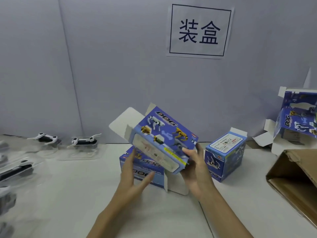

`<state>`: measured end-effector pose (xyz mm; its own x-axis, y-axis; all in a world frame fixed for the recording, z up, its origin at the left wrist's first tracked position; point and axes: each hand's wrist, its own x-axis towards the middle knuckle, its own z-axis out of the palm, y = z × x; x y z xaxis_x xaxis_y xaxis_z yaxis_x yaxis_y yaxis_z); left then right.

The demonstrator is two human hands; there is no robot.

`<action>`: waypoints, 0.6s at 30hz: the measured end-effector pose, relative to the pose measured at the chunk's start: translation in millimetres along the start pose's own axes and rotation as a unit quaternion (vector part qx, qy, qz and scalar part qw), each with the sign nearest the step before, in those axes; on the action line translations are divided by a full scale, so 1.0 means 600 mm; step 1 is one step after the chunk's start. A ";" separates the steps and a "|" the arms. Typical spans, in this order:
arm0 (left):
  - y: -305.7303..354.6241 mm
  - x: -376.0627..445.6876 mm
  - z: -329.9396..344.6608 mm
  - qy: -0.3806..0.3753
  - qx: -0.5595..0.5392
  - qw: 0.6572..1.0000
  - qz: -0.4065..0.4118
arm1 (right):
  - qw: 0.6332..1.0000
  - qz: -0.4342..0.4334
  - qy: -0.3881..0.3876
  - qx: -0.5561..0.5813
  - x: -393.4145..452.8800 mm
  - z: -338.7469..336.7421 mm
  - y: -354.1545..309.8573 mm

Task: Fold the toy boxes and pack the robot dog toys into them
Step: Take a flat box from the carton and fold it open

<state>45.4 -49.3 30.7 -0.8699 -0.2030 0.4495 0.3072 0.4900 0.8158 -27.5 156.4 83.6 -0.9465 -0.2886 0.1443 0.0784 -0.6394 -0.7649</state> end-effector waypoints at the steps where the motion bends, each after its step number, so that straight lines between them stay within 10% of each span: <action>1: 0.013 -0.001 -0.001 0.020 -0.132 0.991 -0.017 | 0.999 -0.007 -0.002 -0.040 -0.002 0.001 0.006; 8: 0.047 0.006 -0.029 0.134 -0.404 0.904 -0.022 | 0.931 -0.036 -0.143 -0.333 -0.028 0.017 0.007; 18: 0.046 -0.003 -0.034 0.042 -0.341 0.938 0.036 | 0.922 -0.040 -0.134 -0.361 -0.028 0.009 0.033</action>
<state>63.5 -52.3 59.9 -0.8128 -0.2698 0.5163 0.5645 -0.1462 0.8124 -8.3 144.5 69.4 -0.8208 -0.4890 0.2952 -0.3099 -0.0530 -0.9493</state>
